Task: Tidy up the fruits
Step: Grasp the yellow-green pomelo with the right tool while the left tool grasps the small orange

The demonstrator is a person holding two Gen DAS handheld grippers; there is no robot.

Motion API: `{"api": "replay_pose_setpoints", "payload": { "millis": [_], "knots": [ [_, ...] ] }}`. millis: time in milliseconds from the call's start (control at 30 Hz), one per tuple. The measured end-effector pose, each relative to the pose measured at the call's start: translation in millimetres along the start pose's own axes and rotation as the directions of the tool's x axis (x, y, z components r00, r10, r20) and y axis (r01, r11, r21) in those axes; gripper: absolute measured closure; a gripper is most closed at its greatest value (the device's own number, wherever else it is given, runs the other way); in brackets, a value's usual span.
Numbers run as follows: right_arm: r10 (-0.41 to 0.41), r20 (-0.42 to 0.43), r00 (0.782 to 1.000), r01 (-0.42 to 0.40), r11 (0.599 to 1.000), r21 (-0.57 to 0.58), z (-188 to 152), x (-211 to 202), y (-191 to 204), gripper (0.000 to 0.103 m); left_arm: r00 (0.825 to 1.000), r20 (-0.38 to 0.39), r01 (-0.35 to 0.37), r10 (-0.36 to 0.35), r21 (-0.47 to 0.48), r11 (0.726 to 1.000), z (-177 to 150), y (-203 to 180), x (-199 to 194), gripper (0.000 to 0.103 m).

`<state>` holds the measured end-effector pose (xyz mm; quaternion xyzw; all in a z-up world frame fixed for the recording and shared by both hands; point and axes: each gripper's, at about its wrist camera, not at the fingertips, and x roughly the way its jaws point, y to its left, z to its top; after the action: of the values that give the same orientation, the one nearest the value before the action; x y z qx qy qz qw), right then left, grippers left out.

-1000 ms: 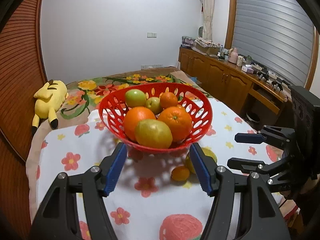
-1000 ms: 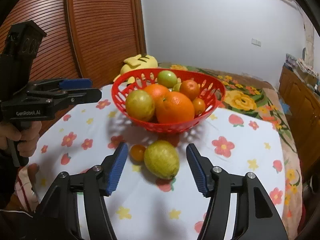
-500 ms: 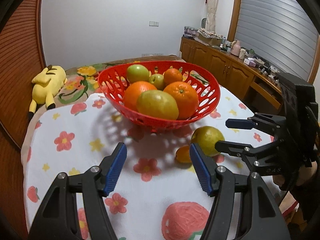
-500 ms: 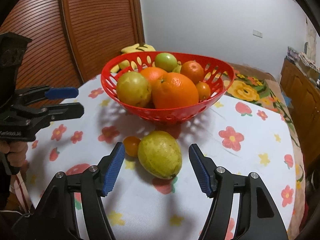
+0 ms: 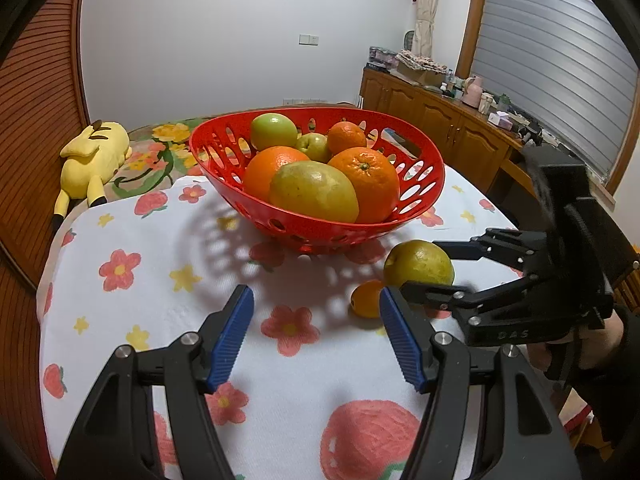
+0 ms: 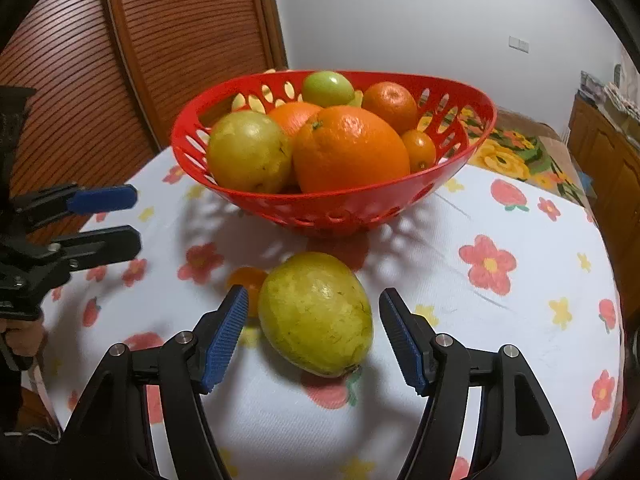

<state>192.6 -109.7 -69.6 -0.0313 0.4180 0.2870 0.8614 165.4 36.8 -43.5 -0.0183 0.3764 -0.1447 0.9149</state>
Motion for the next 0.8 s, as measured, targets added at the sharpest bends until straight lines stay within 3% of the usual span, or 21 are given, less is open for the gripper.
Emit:
{"api": "replay_pose_setpoints", "payload": {
  "millis": [100, 267, 600, 800],
  "knots": [
    [0.015, -0.035, 0.999, -0.015, 1.000, 0.010, -2, 9, -1, 0.033, 1.000, -0.006, -0.004, 0.004, 0.010, 1.000, 1, -3, 3, 0.038],
    [0.006, -0.013, 1.000, -0.006, 1.000, 0.010, -1, 5, -1, 0.039, 1.000, -0.016, -0.002, 0.002, 0.020, 1.000, 3, -8, 8, 0.038],
    [0.014, 0.022, 1.000, -0.014, 1.000, 0.023, -6, -15, -8, 0.040, 0.998, -0.048, 0.032, -0.030, 0.039, 0.999, 3, -23, 29, 0.039],
    [-0.007, 0.054, 0.998, 0.005, 0.999, 0.038, -13, -37, -19, 0.040, 0.996, -0.074, 0.046, -0.041, 0.062, 0.997, 2, -36, 44, 0.049]
  ]
}}
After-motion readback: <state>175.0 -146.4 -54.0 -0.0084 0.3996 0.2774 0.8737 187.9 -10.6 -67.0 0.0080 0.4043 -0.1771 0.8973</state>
